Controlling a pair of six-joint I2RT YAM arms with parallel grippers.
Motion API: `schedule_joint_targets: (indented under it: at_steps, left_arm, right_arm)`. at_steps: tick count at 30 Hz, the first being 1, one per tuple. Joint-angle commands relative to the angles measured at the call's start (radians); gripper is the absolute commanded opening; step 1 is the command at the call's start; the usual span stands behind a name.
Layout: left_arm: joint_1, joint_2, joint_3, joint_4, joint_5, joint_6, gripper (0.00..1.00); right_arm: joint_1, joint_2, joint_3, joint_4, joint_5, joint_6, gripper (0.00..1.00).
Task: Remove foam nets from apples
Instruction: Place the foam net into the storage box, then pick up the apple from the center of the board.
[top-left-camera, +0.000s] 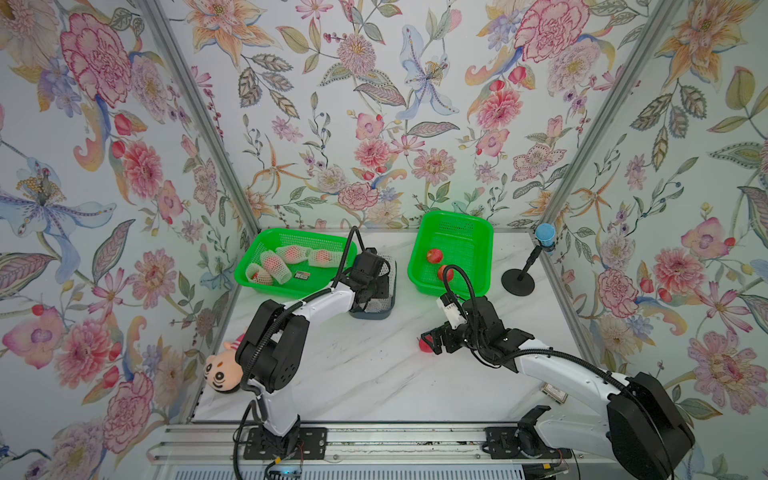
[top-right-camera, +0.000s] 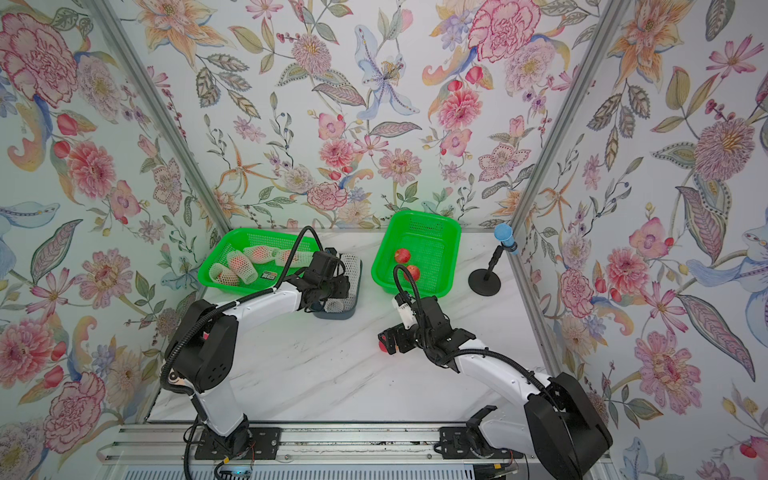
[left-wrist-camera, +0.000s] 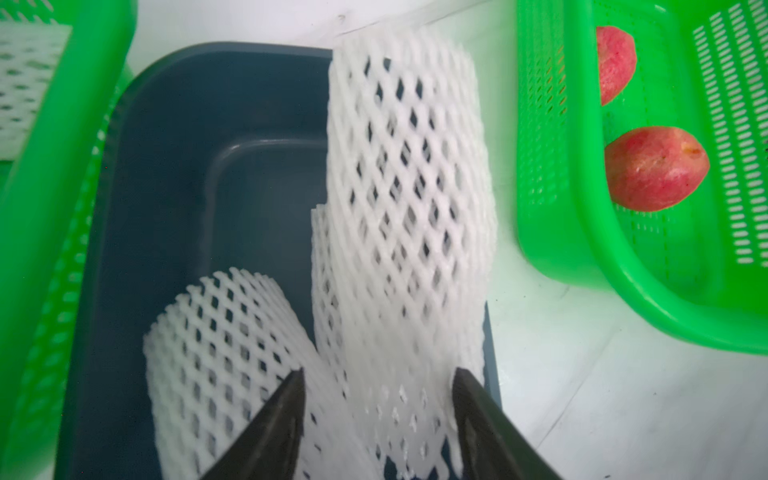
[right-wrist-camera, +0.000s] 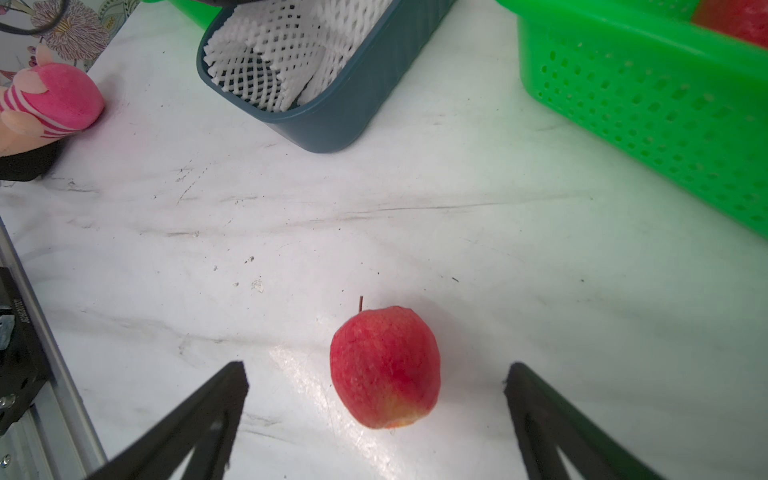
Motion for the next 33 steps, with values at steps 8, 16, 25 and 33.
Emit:
schedule_joint_targets:
  at_steps: [8,16,25,33]
  left_arm:
    - [0.028,-0.078,0.026,-0.051,0.004,0.055,0.99]
    - [0.050,-0.125,0.013,-0.071,0.003,0.079,0.99]
    - [0.072,-0.114,-0.008,-0.107,0.007,0.107,0.99]
    - [0.071,-0.100,0.000,-0.233,-0.233,0.111,0.99]
  right_arm:
    - [-0.004,0.018,0.004,-0.018,-0.003,-0.005,0.99]
    - [-0.003,0.020,0.007,-0.021,-0.003,0.000,0.99]
    - [0.006,0.033,0.011,-0.021,0.008,0.007,0.99]
    - [0.008,0.055,0.020,-0.024,0.009,0.006,0.99]
